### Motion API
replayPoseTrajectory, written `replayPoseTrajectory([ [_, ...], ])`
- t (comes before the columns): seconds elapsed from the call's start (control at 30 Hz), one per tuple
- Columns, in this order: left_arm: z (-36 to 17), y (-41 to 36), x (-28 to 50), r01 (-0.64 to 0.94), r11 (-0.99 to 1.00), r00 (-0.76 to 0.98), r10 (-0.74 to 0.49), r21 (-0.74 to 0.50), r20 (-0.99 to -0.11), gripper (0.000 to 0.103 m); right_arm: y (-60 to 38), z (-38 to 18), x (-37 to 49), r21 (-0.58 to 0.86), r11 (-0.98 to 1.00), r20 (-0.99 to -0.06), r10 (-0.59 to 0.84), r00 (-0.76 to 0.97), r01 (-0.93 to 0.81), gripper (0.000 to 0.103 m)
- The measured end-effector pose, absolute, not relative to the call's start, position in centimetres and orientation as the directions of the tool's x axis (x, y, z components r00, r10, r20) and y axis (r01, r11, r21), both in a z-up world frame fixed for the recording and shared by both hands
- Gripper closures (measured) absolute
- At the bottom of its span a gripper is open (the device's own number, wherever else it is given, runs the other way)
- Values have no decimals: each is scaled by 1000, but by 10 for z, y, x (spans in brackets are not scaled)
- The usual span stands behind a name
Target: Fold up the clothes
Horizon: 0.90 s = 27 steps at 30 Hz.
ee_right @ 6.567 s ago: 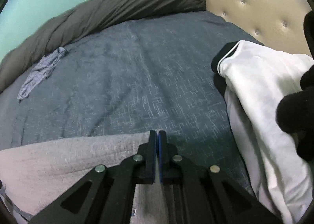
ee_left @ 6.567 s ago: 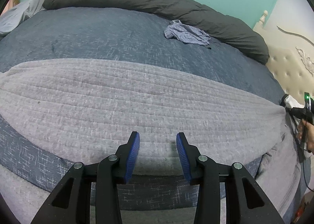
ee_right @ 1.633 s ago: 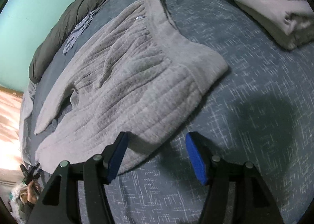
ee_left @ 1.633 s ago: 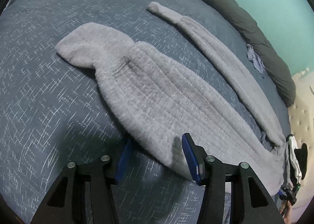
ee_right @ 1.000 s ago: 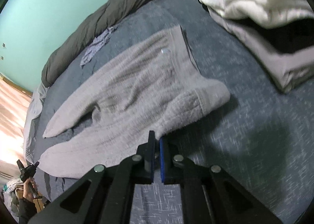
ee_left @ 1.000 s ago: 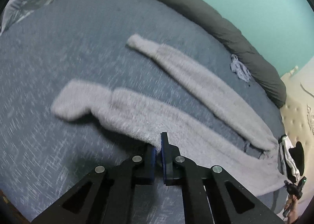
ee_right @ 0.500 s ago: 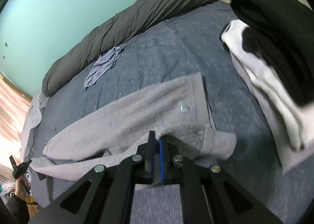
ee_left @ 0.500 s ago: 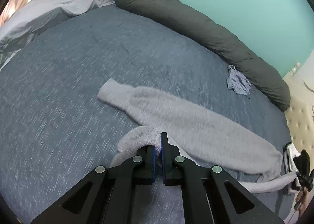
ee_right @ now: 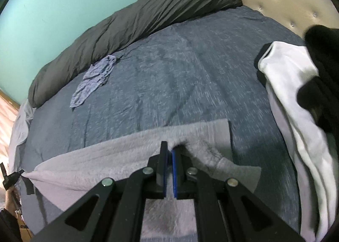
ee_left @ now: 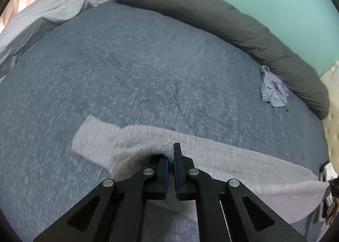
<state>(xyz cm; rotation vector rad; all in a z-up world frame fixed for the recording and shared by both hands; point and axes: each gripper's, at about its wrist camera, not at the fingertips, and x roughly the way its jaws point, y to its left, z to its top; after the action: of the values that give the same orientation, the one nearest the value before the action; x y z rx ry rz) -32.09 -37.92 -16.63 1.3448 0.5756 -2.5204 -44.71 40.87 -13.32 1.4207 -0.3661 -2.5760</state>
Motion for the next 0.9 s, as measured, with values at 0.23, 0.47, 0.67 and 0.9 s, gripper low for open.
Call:
replayPoseTrajectory([
  [0.23, -203, -375, -365, 368, -912, -483, -21, -181, -875, 99, 394, -164, -489, 247, -969, -837, -228, -498, 28, 100],
  [0.47, -234, -371, -385, 346, -918, -454, 17, -193, -891, 94, 380, -206, -509, 208, -978, -877, -192, -440, 14, 100],
  [0.67, -214, -385, -368, 329, -910, -508, 53, -251, -860, 81, 382, -207, -504, 197, -980, -869, -179, -462, 8, 90],
  [0.9, -201, -397, -349, 310, -886, -504, 153, -344, -850, 54, 395, -189, -487, 235, -972, -826, -183, -533, -31, 59],
])
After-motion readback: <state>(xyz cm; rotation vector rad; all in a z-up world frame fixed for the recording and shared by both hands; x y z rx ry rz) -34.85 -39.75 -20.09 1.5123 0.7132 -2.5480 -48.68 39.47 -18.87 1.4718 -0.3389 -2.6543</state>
